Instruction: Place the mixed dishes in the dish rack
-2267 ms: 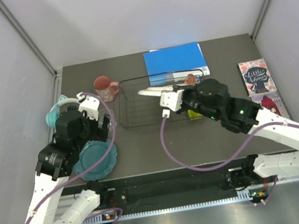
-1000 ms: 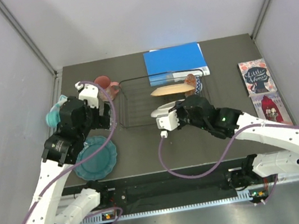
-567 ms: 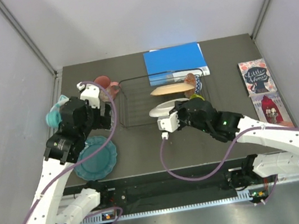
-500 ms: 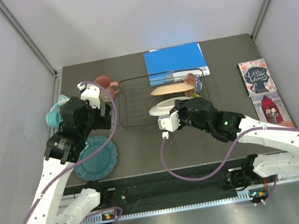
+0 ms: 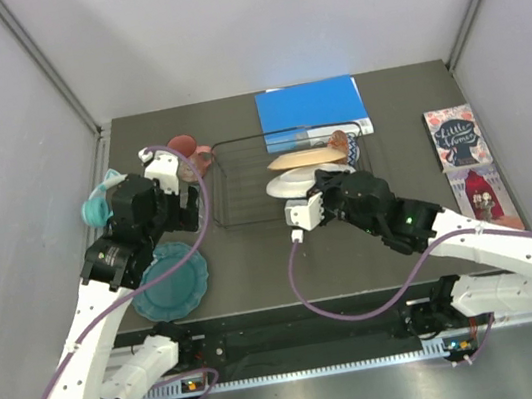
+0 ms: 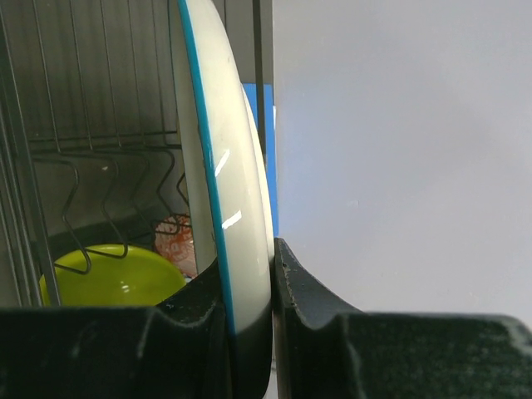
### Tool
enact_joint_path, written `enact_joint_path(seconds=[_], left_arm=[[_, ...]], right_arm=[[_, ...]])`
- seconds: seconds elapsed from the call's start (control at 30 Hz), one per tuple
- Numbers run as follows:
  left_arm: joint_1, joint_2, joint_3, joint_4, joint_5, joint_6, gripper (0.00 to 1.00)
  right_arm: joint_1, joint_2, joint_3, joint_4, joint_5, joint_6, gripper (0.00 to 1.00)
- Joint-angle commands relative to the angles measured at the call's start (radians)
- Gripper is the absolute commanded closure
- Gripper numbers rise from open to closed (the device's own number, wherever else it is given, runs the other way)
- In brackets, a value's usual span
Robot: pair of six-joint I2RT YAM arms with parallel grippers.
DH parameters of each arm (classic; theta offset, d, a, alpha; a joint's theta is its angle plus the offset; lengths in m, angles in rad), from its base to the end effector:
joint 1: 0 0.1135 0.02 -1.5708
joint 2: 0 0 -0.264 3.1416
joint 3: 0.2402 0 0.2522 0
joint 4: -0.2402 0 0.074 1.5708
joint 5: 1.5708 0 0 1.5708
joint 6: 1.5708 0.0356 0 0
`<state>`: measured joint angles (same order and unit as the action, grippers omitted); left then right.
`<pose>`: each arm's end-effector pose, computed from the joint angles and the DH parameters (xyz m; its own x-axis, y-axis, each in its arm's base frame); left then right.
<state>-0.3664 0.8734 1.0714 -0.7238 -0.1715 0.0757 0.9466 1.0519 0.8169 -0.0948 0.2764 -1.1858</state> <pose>0.1638 -0.0564 0.3681 -0.4510 0.2529 -0.8560 0.2500 0.9564 0.1508 0.1503 0.1921 0.3090 0.5125 -0.8140 -0.2734 -0.4119 0.0463 -0.9100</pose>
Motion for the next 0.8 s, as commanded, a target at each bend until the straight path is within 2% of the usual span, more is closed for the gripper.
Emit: enact_joint_path(seconds=[0.0,0.23,0.77], left_arm=[[0.009,-0.004,-0.002,0.055,0.015,-0.020,0.05],[0.012,-0.013,-0.018,0.055,0.023,-0.028,0.05],[0.020,-0.007,-0.008,0.061,0.038,-0.039,0.06]], right_arm=[[-0.035,-0.049,-0.007,0.194,0.014,-0.012,1.00],[-0.092,-0.052,-0.039,0.237,-0.034,0.020,1.00],[-0.126,0.039,-0.016,0.277,-0.080,0.057,1.00]])
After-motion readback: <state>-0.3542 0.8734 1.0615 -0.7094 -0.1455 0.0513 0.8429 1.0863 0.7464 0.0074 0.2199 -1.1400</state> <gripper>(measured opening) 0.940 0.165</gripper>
